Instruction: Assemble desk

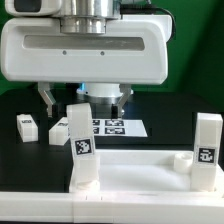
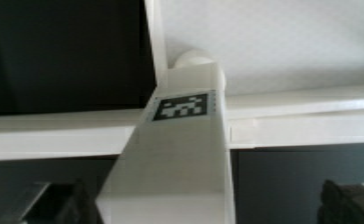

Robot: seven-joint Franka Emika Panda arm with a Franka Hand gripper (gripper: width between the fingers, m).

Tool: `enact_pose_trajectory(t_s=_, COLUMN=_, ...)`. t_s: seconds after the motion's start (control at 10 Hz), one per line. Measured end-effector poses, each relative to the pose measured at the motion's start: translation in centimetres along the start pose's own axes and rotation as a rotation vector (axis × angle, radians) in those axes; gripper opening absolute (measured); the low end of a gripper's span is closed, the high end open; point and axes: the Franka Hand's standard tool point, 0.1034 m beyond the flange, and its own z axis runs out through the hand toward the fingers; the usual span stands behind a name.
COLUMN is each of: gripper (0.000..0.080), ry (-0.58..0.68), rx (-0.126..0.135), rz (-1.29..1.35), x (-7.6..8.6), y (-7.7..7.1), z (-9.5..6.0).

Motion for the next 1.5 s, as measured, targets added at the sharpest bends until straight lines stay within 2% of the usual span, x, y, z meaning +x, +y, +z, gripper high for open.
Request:
enact_pose_trajectory(t_s=0.3, gripper=0.0649, ry=0.0, rx=0.001, rz=-0.137, x=0.0, y=-0.01, z=0.0)
enact_pose_trajectory(t_s=0.5, gripper=0.0389, ry=0.0, rx=0.001, rz=-0.135, x=0.0, y=-0.01, z=0.0)
enact_pose_trajectory(t_s=0.6, gripper=0.0389, ry=0.0, rx=0.001, rz=-0.135, x=0.01, y=-0.02, z=-0.01)
enact_pose_trajectory(t_s=0.7, gripper=0.029, ry=0.0, rx=0.001, rz=-0.135, x=0.02, y=-0.02, z=-0.01)
enact_pose_trajectory(t_s=1.1, gripper=0.029, ry=0.001, rx=0.001, rz=-0.078, x=0.03, y=-0.04, z=-0.02)
enact_pose_trajectory(t_s=1.5, gripper=0.029, ry=0.003, rx=0.0, rz=0.305, x=0.04, y=-0.29, z=0.0)
